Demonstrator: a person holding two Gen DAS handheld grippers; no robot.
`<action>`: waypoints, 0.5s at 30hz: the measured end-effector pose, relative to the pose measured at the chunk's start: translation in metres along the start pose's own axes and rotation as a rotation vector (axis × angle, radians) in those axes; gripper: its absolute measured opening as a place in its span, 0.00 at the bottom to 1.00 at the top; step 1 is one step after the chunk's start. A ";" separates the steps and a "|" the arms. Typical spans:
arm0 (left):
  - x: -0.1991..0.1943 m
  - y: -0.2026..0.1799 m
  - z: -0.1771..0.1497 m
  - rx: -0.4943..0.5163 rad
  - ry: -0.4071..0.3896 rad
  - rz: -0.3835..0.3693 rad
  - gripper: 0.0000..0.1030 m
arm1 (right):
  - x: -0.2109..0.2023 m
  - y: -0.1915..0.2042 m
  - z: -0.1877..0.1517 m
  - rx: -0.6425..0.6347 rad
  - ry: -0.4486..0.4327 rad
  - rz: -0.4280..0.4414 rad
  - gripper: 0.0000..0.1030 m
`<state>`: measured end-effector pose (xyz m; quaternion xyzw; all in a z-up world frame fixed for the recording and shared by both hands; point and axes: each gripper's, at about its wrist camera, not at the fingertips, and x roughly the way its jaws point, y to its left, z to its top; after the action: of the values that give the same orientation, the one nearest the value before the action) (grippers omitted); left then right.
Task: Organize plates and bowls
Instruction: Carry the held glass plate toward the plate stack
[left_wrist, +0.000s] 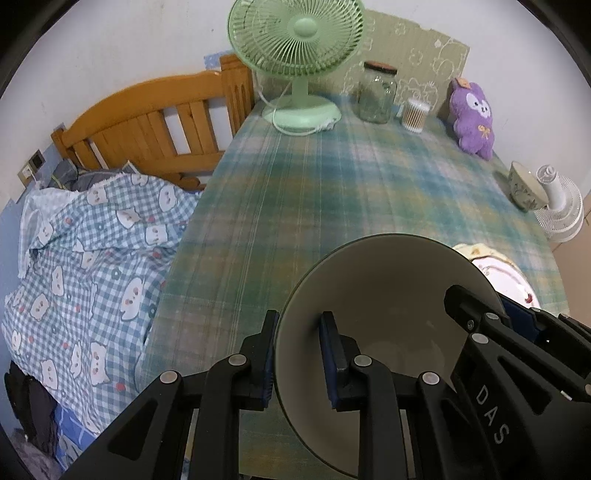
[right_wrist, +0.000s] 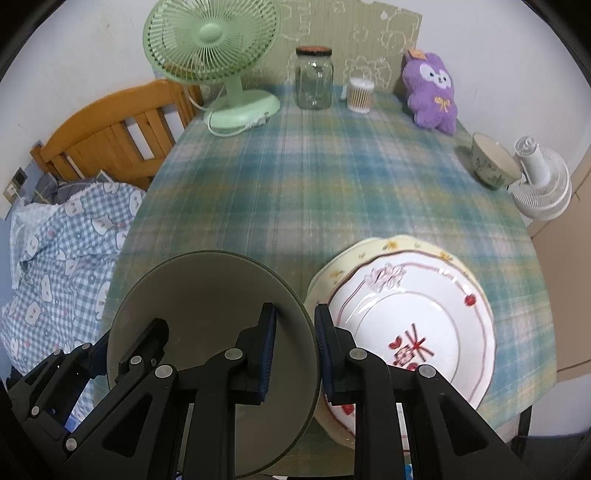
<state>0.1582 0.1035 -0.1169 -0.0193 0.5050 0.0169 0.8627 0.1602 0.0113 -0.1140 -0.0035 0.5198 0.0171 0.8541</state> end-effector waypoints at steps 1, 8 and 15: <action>0.002 0.001 -0.001 0.000 0.004 -0.001 0.19 | 0.002 0.001 -0.001 0.004 0.005 0.001 0.24; 0.014 0.004 -0.004 0.030 0.014 -0.011 0.19 | 0.016 0.006 -0.006 0.038 0.025 -0.014 0.24; 0.023 0.003 -0.004 0.052 0.014 -0.027 0.19 | 0.023 0.005 -0.007 0.062 0.022 -0.027 0.24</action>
<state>0.1655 0.1069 -0.1386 -0.0036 0.5111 -0.0079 0.8595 0.1639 0.0167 -0.1373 0.0160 0.5294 -0.0105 0.8481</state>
